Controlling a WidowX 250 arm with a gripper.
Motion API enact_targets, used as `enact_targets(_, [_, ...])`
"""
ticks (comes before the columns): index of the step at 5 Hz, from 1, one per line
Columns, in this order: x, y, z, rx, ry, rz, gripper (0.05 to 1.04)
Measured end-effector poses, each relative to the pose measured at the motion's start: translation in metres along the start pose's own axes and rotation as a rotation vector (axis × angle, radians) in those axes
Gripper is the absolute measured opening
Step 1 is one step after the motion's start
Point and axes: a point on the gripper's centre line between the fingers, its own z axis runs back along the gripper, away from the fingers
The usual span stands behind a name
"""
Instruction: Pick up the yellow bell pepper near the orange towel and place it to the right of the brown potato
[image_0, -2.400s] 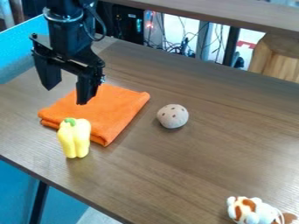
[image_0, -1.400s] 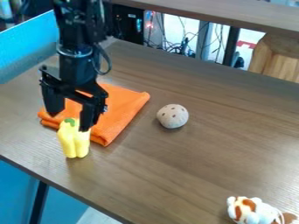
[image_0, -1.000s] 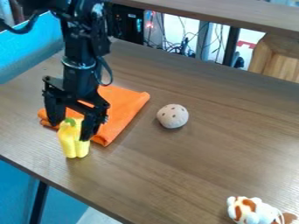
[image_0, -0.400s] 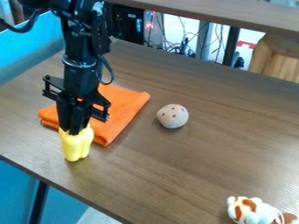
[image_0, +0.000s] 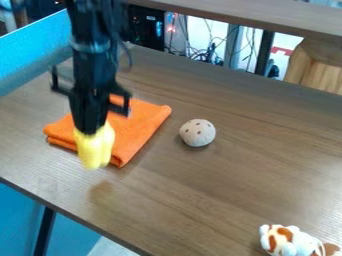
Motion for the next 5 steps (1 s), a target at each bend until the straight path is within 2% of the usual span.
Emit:
enact_targets(1, [0.022,-0.027,0.050,-0.081,-0.141,-0.041,0.118])
enact_targets(2, [0.055,-0.072,0.084,-0.119,-0.214,-0.136,0.118])
enact_targets(3, [0.073,-0.115,0.079,-0.150,-0.193,-0.246,0.118])
enact_targets(4, [0.083,-0.143,0.066,-0.210,-0.150,-0.368,0.118])
enact_targets(5, [0.081,-0.158,0.045,-0.205,-0.098,-0.446,0.118])
